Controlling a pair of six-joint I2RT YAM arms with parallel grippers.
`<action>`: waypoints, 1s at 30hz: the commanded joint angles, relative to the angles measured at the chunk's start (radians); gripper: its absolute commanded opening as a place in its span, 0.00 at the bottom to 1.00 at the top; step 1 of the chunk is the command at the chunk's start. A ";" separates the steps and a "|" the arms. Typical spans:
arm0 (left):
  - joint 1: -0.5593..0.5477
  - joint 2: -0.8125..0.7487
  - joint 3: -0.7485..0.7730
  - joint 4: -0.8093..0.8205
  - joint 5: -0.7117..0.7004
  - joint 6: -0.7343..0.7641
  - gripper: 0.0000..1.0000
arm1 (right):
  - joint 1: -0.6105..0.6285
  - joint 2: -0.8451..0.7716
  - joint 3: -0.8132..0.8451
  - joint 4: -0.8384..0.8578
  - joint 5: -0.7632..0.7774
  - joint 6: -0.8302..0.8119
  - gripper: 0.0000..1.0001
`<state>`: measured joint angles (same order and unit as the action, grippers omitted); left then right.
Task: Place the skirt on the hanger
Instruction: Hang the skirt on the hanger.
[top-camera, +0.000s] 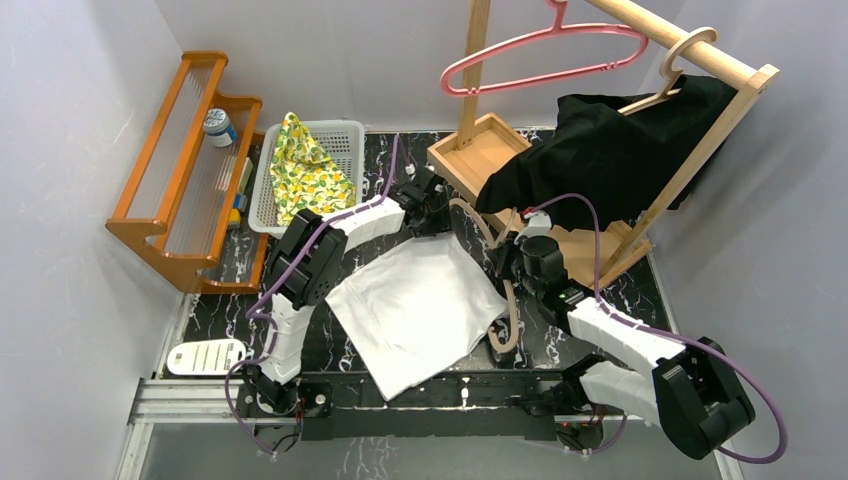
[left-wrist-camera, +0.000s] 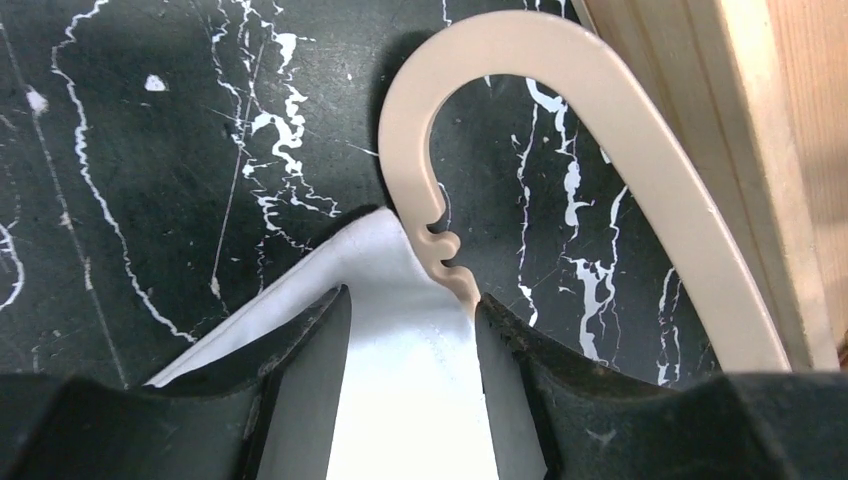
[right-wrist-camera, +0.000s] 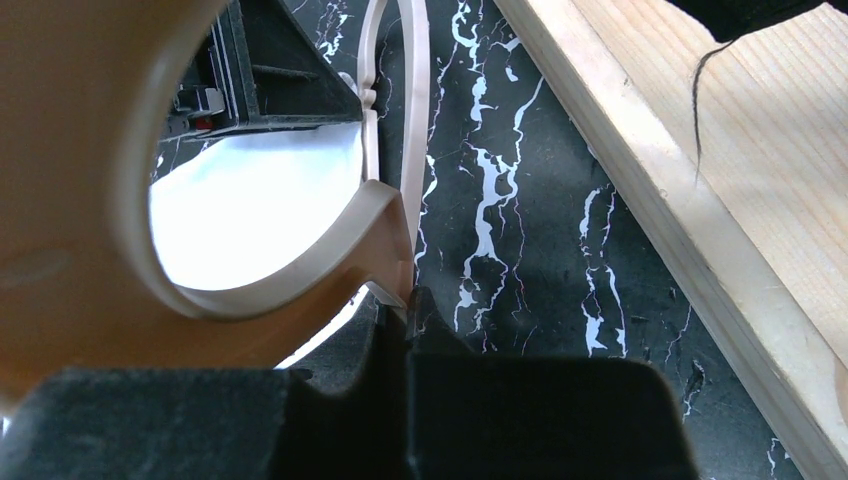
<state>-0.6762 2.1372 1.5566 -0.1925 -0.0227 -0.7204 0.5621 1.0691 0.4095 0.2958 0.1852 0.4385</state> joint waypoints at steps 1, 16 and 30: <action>-0.003 0.008 0.068 -0.107 -0.044 0.063 0.47 | 0.001 0.021 -0.018 -0.074 -0.015 -0.017 0.00; -0.008 0.111 0.209 -0.330 -0.035 0.071 0.00 | 0.000 0.076 -0.028 -0.004 -0.068 -0.077 0.00; -0.008 -0.144 0.152 -0.202 0.020 0.010 0.00 | 0.018 0.092 -0.035 0.056 0.013 -0.143 0.00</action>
<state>-0.6773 2.1574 1.7370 -0.4473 -0.0353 -0.6773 0.5720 1.1400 0.3962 0.4084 0.1833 0.3252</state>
